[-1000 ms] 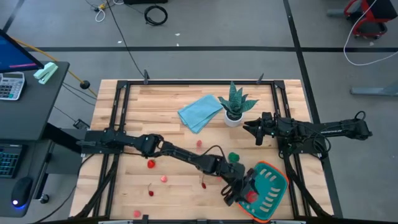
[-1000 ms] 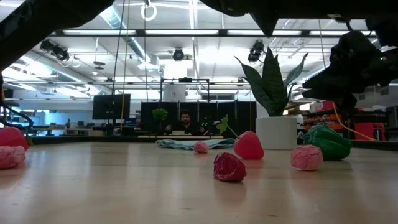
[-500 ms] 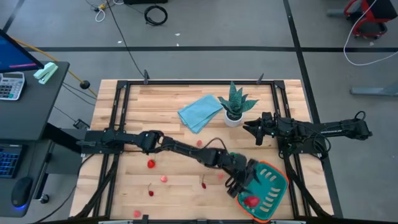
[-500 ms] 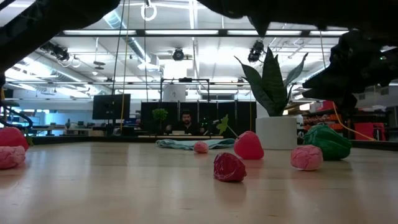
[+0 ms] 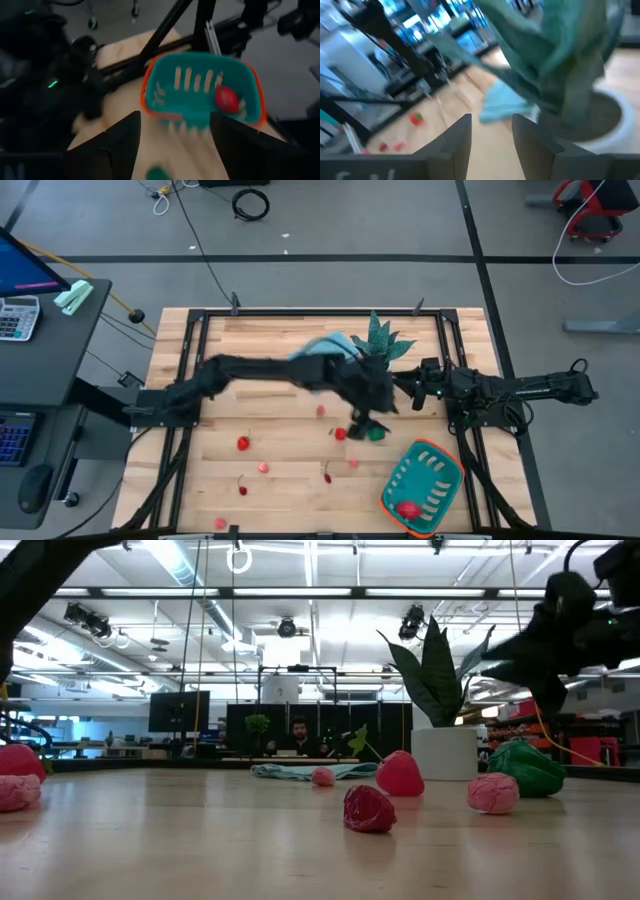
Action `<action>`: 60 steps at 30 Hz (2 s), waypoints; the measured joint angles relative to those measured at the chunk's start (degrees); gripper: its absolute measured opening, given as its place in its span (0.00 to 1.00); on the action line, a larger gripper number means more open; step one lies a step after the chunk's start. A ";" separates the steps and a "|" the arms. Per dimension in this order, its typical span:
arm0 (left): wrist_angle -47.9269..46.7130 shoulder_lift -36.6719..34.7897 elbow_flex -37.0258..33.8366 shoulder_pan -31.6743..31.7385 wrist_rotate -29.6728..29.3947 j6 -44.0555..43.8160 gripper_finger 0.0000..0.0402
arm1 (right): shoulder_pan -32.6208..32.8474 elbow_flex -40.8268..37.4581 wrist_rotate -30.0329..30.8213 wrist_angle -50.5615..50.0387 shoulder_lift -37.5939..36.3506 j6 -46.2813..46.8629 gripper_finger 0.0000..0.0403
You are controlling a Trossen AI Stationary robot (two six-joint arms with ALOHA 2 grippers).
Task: Pick and placing Produce into tupperware
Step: Put the bell pepper into the basket
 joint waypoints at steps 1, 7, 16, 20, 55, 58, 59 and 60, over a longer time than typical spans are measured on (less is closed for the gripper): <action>-3.19 -1.25 0.07 0.57 0.04 1.56 0.59 | 0.00 -0.01 0.08 1.58 0.00 -1.15 0.37; -23.28 -8.35 -0.19 4.30 -0.21 6.98 0.55 | 0.60 0.00 -0.87 11.17 0.21 -1.48 0.37; -26.79 -19.66 -0.12 9.90 -1.75 5.45 0.53 | 4.43 0.00 -1.48 16.93 4.07 3.87 0.37; -29.66 -23.47 -0.10 12.11 -1.78 2.97 0.52 | 4.41 0.28 -1.79 16.85 6.59 9.26 0.37; -13.71 -36.55 -38.25 21.86 -1.94 -0.35 0.47 | 7.69 67.19 -14.90 -46.76 58.11 -1.80 0.37; -4.15 -41.64 -49.49 22.18 -1.96 -0.31 0.46 | 9.23 66.63 -13.18 -47.63 60.37 0.40 0.37; -1.25 -43.28 -52.61 22.37 -2.04 -0.59 0.46 | 9.60 66.61 -13.08 -47.93 60.98 0.43 0.37; 0.54 -45.01 -55.44 22.61 -2.07 -0.57 0.45 | 9.83 66.61 -13.08 -48.15 61.68 0.51 0.37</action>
